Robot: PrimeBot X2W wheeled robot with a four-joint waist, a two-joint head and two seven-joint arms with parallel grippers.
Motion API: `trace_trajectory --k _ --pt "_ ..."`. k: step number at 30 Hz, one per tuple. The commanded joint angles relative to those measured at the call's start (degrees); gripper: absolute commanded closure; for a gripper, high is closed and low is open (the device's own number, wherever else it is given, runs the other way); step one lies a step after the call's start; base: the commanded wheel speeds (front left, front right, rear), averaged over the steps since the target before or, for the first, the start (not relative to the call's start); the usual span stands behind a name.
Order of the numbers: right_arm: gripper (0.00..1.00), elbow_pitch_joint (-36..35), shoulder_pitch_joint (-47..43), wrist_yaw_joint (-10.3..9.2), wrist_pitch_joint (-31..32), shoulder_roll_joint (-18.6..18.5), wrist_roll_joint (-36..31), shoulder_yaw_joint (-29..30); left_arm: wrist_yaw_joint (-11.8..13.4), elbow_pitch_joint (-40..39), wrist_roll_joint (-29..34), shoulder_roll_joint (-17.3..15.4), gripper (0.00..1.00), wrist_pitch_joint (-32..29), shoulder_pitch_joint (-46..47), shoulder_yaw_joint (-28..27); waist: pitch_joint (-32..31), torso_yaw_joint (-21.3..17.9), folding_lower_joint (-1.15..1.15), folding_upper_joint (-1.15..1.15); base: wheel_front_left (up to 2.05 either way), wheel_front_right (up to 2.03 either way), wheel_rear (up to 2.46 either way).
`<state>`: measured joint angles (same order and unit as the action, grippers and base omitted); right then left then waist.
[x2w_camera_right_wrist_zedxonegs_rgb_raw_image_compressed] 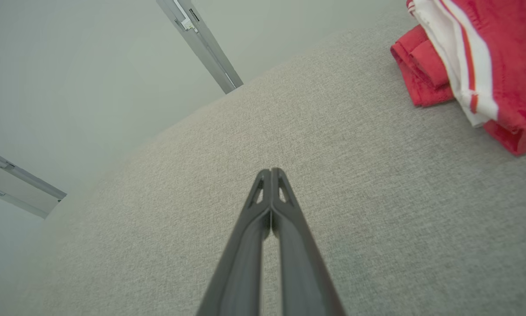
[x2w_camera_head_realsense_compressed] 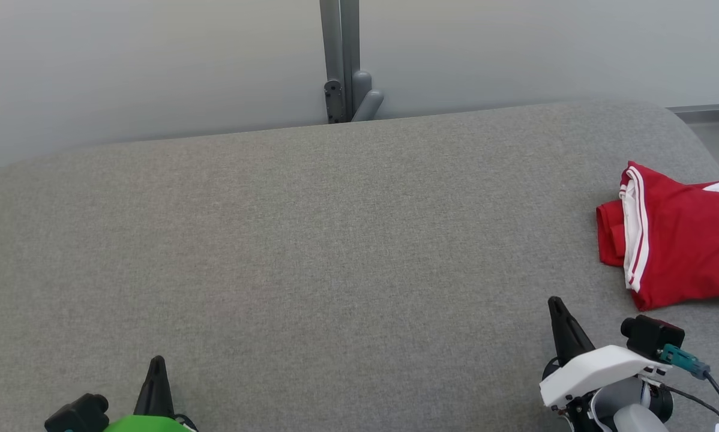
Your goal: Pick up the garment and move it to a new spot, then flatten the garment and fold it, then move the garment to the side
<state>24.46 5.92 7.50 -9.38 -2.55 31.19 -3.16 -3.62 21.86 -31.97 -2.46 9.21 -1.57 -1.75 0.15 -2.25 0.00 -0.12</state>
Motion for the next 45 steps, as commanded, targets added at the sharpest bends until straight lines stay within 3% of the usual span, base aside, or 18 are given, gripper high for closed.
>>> trace_trajectory --k 1,45 --pt "1.0 -1.2 1.1 0.01 0.4 -0.2 1.9 0.4 -0.6 -1.2 -1.8 -0.2 1.0 -0.3 1.8 -0.3 0.0 0.0 0.0 0.02 0.0 0.0 0.0" --pt "1.0 -5.9 1.5 0.0 8.9 -0.3 34.2 5.4 -2.5 -4.6 -33.7 -0.4 1.0 -8.8 5.7 -3.0 0.0 1.0 0.0 0.06 0.0 0.0 0.0"
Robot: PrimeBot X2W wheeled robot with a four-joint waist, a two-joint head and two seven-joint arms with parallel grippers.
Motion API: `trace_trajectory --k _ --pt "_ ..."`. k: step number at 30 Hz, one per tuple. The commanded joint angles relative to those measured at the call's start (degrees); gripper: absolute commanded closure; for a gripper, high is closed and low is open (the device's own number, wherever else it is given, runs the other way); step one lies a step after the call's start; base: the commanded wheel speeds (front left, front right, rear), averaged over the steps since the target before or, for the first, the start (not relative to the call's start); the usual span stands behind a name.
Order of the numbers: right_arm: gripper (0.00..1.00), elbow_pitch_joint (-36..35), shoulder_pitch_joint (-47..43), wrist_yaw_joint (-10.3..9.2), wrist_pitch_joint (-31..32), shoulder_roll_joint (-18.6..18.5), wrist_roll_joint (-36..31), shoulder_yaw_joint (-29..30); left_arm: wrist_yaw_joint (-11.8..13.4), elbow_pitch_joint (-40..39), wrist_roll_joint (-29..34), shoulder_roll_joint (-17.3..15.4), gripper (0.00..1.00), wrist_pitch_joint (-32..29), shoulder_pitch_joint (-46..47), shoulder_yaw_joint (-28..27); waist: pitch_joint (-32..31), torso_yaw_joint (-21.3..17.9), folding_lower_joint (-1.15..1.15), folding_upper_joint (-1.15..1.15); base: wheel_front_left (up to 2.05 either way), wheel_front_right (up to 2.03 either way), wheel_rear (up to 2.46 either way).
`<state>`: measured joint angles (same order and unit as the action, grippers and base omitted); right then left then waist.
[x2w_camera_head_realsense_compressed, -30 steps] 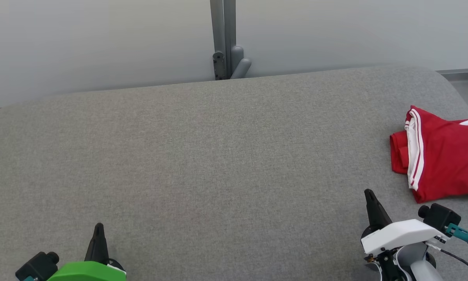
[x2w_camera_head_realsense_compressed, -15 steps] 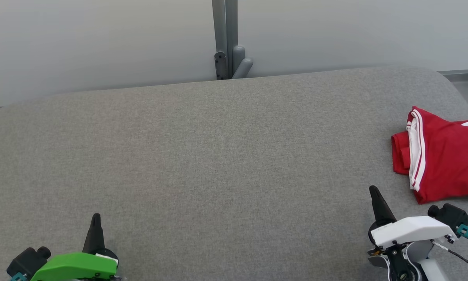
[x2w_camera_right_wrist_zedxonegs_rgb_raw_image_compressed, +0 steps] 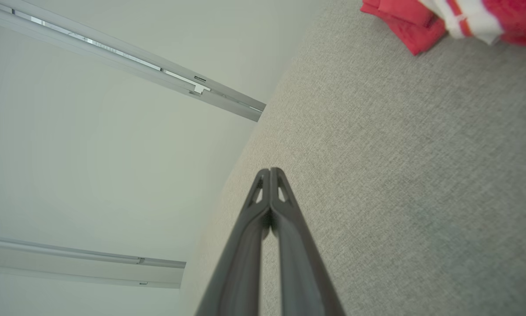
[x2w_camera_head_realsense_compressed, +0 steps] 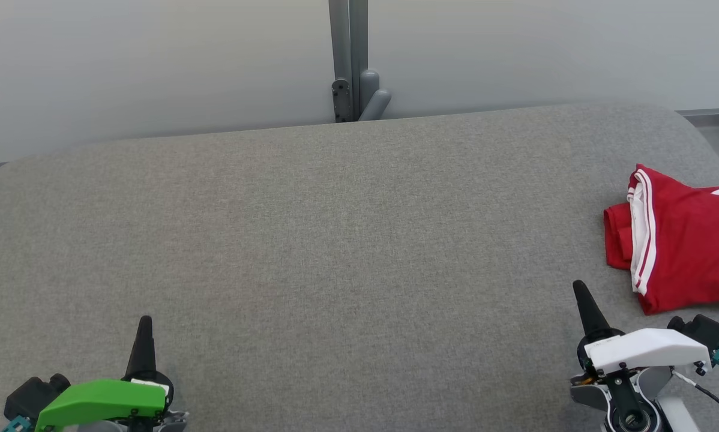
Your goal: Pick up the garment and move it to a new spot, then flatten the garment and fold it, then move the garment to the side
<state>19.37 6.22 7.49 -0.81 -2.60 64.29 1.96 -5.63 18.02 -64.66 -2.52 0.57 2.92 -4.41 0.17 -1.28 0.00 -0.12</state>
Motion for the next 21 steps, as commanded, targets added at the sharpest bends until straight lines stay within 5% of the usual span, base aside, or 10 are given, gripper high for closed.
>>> trace_trajectory --k 1,21 --pt "1.0 -0.9 1.2 0.01 0.4 -0.3 1.7 0.4 -0.5 -0.8 -1.7 -0.4 1.0 -0.4 1.3 -0.4 0.0 0.0 0.0 0.06 0.0 0.0 0.0" --pt "1.0 -2.4 1.3 0.01 3.3 -0.3 12.4 2.1 -1.1 -1.9 -12.2 -0.4 1.0 -3.1 2.7 -1.3 0.0 0.5 0.0 0.08 0.0 0.0 0.0"
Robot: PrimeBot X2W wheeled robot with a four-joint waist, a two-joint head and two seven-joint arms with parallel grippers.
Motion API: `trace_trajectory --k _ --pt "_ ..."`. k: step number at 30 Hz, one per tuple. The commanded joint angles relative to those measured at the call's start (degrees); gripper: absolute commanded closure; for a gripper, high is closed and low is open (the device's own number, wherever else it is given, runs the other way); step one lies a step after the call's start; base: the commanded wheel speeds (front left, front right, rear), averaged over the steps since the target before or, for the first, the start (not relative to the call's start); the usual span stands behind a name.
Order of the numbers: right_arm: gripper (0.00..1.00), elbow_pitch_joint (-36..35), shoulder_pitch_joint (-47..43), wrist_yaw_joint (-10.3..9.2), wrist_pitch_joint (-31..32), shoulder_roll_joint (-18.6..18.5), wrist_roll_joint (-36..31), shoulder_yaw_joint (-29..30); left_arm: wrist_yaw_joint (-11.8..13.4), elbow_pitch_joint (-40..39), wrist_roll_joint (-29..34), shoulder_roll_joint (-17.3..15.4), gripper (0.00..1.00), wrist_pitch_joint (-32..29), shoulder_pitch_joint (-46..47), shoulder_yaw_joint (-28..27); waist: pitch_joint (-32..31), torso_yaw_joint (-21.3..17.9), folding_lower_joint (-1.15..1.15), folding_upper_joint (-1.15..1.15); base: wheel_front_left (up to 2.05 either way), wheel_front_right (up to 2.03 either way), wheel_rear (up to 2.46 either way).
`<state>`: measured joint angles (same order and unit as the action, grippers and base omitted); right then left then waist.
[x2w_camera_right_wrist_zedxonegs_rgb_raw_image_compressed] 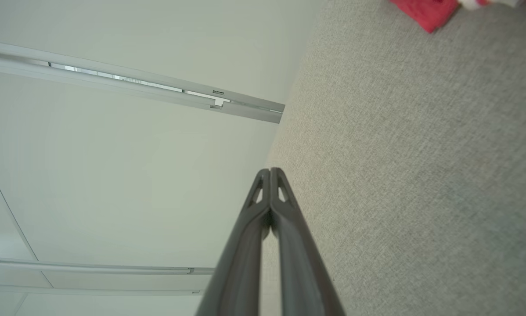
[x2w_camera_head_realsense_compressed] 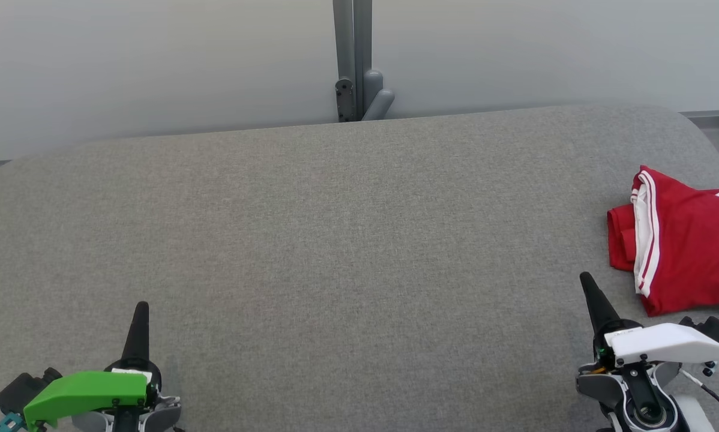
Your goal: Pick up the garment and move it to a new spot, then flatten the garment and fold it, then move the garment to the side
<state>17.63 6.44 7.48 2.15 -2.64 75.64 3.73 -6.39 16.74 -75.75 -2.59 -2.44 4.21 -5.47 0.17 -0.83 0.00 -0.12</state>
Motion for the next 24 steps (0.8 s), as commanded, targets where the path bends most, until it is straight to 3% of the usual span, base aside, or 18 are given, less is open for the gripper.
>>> trace_trajectory --k 1,24 --pt "1.0 -0.7 1.1 0.03 0.5 -0.3 1.5 0.4 -0.3 -0.7 -1.7 -0.4 1.0 -0.3 1.5 -0.3 0.0 0.0 0.0 0.08 0.0 0.0 0.0" --pt "1.0 -2.1 1.0 0.02 3.0 -0.3 11.4 1.9 -0.9 -1.6 -11.3 -0.4 1.0 -3.0 2.6 -1.2 0.0 0.5 0.0 0.11 0.0 0.0 0.0"
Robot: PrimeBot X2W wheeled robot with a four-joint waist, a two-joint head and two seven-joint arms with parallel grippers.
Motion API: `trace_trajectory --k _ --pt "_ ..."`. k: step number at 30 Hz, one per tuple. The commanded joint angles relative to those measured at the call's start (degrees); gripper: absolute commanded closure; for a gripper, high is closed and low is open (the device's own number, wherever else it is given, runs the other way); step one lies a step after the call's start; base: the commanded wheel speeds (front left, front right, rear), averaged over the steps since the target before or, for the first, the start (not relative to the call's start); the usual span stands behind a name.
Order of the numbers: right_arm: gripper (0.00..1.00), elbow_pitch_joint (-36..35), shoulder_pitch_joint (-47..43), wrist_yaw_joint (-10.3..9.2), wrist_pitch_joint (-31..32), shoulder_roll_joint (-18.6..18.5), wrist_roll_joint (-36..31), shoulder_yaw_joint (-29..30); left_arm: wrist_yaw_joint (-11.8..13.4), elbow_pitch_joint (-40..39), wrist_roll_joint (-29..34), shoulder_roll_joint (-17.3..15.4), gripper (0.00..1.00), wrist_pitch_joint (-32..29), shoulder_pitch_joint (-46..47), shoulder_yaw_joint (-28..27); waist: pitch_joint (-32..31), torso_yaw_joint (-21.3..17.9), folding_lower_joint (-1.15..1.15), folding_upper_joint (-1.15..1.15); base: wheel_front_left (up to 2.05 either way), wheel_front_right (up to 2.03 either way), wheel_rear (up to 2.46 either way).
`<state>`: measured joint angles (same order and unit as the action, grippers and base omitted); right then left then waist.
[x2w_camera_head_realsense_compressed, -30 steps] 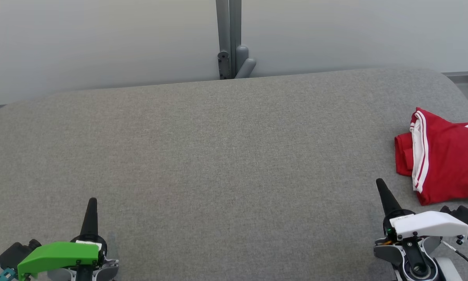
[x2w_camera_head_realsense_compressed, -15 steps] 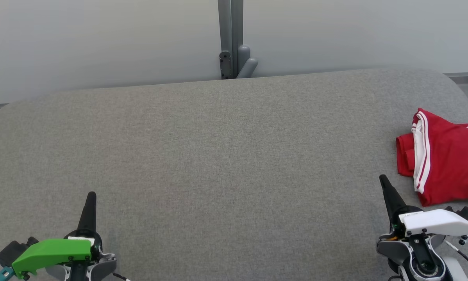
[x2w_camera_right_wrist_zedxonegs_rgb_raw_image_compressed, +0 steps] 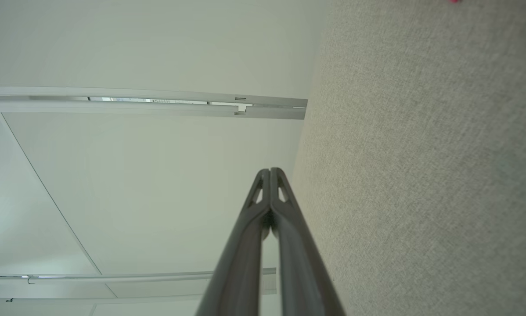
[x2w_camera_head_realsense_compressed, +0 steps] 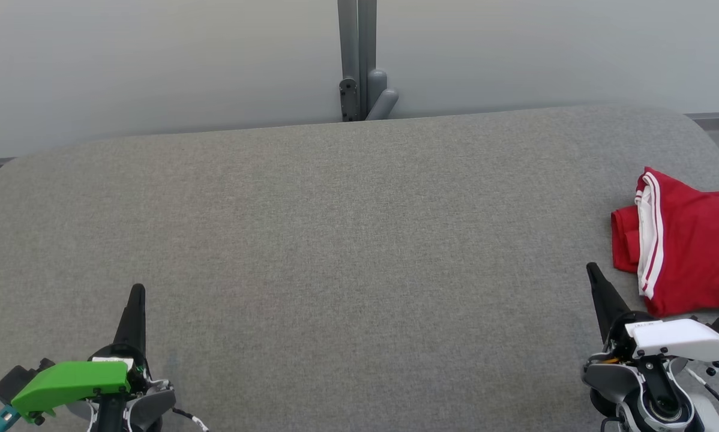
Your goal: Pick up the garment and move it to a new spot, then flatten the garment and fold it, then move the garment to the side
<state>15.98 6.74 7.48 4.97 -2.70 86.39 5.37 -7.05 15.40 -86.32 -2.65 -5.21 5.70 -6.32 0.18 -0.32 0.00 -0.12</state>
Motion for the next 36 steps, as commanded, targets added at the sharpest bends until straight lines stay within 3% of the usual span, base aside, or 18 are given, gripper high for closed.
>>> trace_trajectory --k 1,15,36 --pt "1.0 -0.5 0.7 0.02 0.3 -0.3 1.0 0.4 -0.3 -0.2 -1.2 -0.4 1.0 -0.2 1.1 -0.3 0.0 0.0 0.0 0.1 0.0 0.0 0.0" --pt "1.0 -1.2 0.6 0.02 1.7 -0.3 6.3 1.1 -0.6 -0.8 -6.2 -0.4 1.0 -1.7 1.6 -0.7 0.0 0.3 0.0 0.12 0.0 0.0 0.0" --pt "1.0 -1.2 0.6 0.02 1.7 -0.3 6.1 1.1 -0.6 -0.8 -6.1 -0.4 1.0 -1.6 1.6 -0.6 0.0 0.3 0.0 0.12 0.0 0.0 0.0"
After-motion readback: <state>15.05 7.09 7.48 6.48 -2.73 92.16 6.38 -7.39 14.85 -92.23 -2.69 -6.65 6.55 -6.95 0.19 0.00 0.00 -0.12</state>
